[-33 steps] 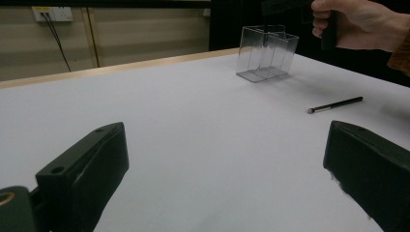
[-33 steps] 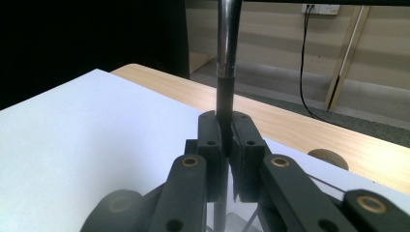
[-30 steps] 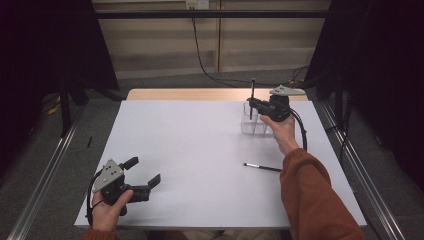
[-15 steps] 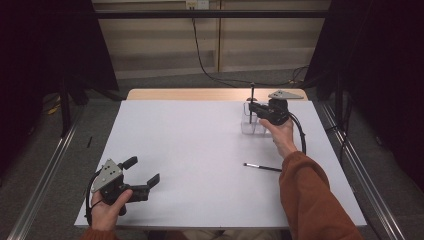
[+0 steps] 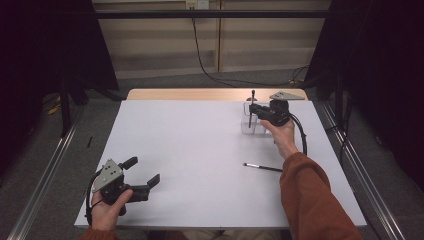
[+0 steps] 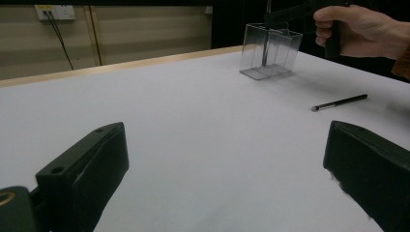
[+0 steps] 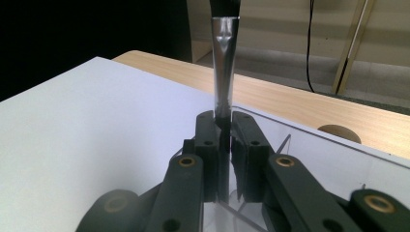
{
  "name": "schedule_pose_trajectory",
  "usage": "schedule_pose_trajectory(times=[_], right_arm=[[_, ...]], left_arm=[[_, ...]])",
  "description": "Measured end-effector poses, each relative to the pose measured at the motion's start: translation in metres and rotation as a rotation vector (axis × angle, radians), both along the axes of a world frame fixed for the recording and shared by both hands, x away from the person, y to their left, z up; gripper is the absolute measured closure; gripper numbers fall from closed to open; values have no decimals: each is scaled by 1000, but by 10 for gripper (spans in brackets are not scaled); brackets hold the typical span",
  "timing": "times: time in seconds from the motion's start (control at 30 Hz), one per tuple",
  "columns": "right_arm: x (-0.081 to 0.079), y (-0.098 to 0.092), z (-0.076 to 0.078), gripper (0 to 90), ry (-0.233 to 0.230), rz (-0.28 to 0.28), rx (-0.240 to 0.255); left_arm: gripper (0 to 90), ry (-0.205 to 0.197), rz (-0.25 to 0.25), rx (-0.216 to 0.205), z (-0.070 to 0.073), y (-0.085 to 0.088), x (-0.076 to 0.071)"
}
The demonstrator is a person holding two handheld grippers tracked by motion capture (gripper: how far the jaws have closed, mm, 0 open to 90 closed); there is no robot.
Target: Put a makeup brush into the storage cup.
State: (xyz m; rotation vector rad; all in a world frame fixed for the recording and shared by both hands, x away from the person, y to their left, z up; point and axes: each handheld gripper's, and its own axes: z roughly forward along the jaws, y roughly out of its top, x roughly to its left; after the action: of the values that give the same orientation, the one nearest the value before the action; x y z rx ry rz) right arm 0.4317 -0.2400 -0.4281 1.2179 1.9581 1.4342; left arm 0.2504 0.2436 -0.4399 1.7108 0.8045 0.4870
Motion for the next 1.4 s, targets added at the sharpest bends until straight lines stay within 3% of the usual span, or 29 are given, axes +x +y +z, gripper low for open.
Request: schedule_pose_trajectory(times=[0.27, 0.4, 0.5, 0.57, 0.63, 0.8, 1.07, 1.4], right_arm=[[-1, -1, 1, 727, -6, 3, 4], [-2, -2, 0, 612, -3, -5, 16], [-7, -5, 1, 446, -12, -3, 22], [-7, -6, 1, 430, -14, -3, 25], [-10, -8, 2, 337, -21, -7, 18], [-16, -8, 2, 246, -25, -3, 12], [-25, -11, 4, 152, -31, -8, 15], [-40, -18, 8, 101, -41, -3, 21]], left_arm=[[22, -3, -2, 8, 0, 0, 0], [22, -4, -4, 13, 0, 0, 0], [22, -3, -5, 9, 0, 0, 0], [22, -3, -5, 7, 0, 0, 0], [22, 1, -4, 4, 0, -1, 0], [22, -1, -5, 5, 0, -1, 0], [22, -8, -6, 7, 1, 0, 0], [22, -9, -7, -2, 1, -1, 0]])
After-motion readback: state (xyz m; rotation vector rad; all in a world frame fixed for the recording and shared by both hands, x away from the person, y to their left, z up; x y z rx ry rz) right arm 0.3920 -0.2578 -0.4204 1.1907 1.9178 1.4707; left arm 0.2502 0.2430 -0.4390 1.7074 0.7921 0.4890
